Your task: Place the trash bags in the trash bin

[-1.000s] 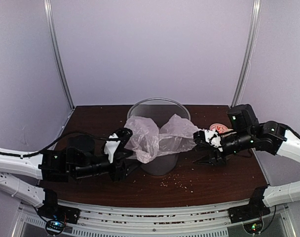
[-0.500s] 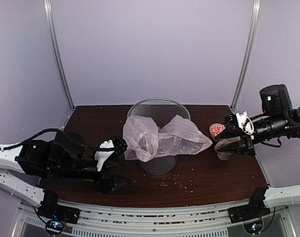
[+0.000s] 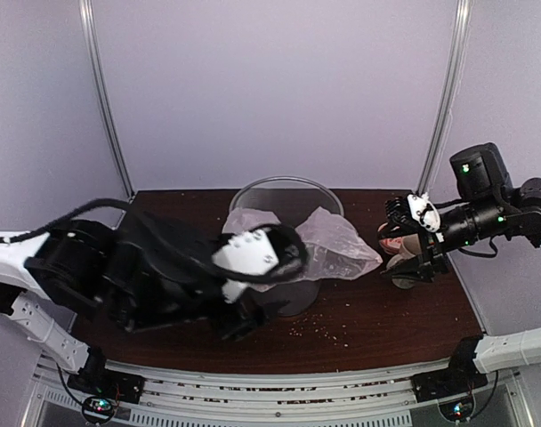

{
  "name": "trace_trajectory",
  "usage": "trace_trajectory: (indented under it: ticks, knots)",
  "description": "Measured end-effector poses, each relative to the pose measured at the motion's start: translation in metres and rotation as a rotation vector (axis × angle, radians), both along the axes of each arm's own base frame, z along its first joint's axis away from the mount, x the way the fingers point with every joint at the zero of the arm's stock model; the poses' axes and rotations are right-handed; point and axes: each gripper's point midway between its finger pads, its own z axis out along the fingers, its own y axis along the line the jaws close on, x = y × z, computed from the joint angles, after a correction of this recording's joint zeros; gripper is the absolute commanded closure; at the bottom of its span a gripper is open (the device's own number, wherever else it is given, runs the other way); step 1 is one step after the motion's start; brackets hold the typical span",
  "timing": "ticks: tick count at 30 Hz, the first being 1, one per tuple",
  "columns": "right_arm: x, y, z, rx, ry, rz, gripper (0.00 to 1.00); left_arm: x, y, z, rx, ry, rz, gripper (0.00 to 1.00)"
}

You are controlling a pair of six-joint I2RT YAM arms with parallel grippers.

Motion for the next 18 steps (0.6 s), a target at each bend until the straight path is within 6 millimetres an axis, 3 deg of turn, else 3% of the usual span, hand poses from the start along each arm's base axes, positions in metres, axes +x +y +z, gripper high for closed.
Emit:
trace_trajectory:
  ticks: [1,3,6,7,9,12,15,18]
  knots:
    - [0.002,0.003,-0.004,-0.009,0.015,0.004,0.28,0.001,-0.017,-0.018,0.072,-0.026,0.015,0.28]
    - [0.004,0.006,-0.005,-0.009,0.025,0.007,0.28,0.004,-0.032,-0.054,0.194,-0.065,0.040,0.28]
    - [0.007,0.010,-0.003,0.012,0.024,0.002,0.29,0.012,-0.032,-0.097,0.361,-0.127,0.079,0.28]
    - [0.008,0.012,-0.001,0.020,0.024,0.000,0.29,0.014,-0.030,-0.100,0.379,-0.141,0.091,0.28]
    - [0.010,0.014,0.000,0.034,0.020,-0.003,0.30,0.019,-0.024,-0.098,0.389,-0.168,0.119,0.29]
    - [0.012,0.018,-0.002,0.043,0.020,-0.002,0.30,0.023,-0.016,-0.081,0.347,-0.181,0.144,0.31]
    - [0.015,0.021,-0.003,0.046,0.022,-0.001,0.31,0.014,-0.011,-0.062,0.293,-0.171,0.105,0.41]
    - [0.016,0.024,-0.003,0.051,0.019,0.003,0.32,-0.003,-0.010,-0.046,0.230,-0.140,0.009,0.33]
